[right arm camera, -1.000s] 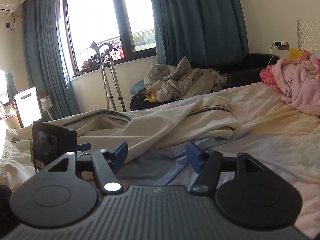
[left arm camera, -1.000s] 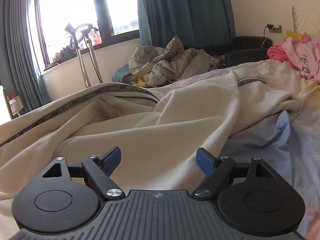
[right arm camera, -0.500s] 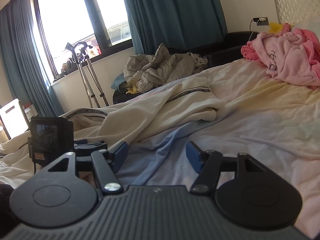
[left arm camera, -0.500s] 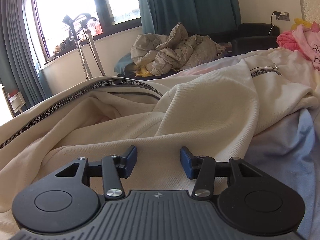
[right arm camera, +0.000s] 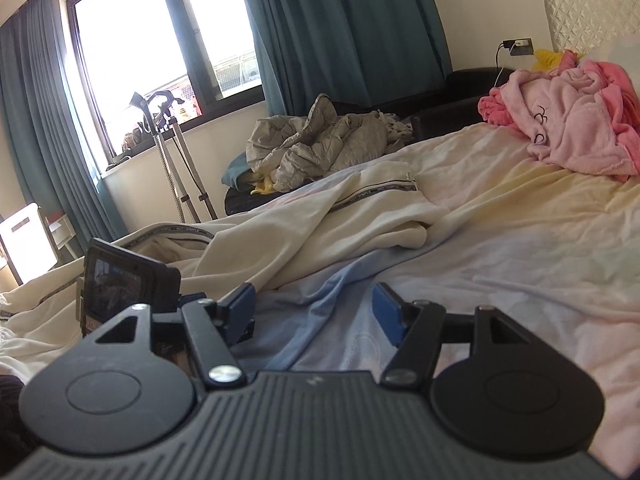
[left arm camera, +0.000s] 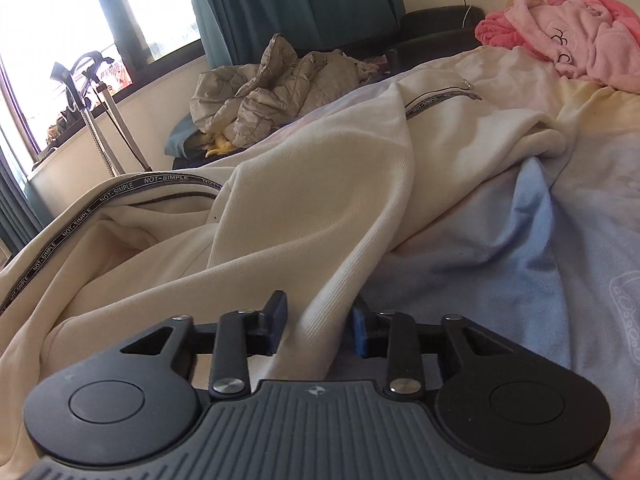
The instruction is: Fold clothes
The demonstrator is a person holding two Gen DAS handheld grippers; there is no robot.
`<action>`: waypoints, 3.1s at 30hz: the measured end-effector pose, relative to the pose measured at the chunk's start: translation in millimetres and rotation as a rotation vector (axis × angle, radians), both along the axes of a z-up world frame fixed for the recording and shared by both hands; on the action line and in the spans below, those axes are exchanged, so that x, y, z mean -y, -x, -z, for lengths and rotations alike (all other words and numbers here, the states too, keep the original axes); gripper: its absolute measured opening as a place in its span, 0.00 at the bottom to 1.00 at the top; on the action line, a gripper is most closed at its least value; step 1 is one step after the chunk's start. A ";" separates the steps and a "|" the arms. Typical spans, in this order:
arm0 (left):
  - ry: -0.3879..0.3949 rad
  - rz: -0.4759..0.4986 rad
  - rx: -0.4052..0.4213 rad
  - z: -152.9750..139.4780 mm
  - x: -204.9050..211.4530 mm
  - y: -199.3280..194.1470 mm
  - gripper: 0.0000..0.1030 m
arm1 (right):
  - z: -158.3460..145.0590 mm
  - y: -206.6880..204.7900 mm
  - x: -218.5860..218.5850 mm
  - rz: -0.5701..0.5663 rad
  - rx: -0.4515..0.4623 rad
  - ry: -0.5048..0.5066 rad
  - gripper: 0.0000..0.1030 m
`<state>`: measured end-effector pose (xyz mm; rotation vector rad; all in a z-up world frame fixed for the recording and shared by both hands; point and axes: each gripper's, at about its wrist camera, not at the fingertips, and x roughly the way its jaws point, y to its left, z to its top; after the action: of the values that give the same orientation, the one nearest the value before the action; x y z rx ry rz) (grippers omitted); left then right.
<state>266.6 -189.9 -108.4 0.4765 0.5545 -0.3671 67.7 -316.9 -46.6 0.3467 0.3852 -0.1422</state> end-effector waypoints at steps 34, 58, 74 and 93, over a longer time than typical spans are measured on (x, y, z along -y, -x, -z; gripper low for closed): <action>0.645 -0.155 -0.105 -66.9 -202.8 168.4 0.04 | 65.9 -7.9 170.2 0.433 -0.199 -0.762 0.64; 0.631 -0.114 -0.149 -45.2 -182.5 155.0 0.28 | 70.5 -62.3 204.7 0.494 0.044 -0.565 0.03; 0.646 -0.005 -0.185 -53.5 -172.4 179.0 0.71 | 106.7 -74.6 238.0 0.533 -0.087 -0.381 0.11; 0.821 -0.510 -0.130 -124.5 -310.0 187.7 0.84 | 56.8 12.9 194.8 0.349 -0.265 -0.479 0.47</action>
<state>78.9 120.1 16.1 -0.4802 0.5779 -0.1101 54.8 -511.7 -103.4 0.8736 0.6203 -0.4436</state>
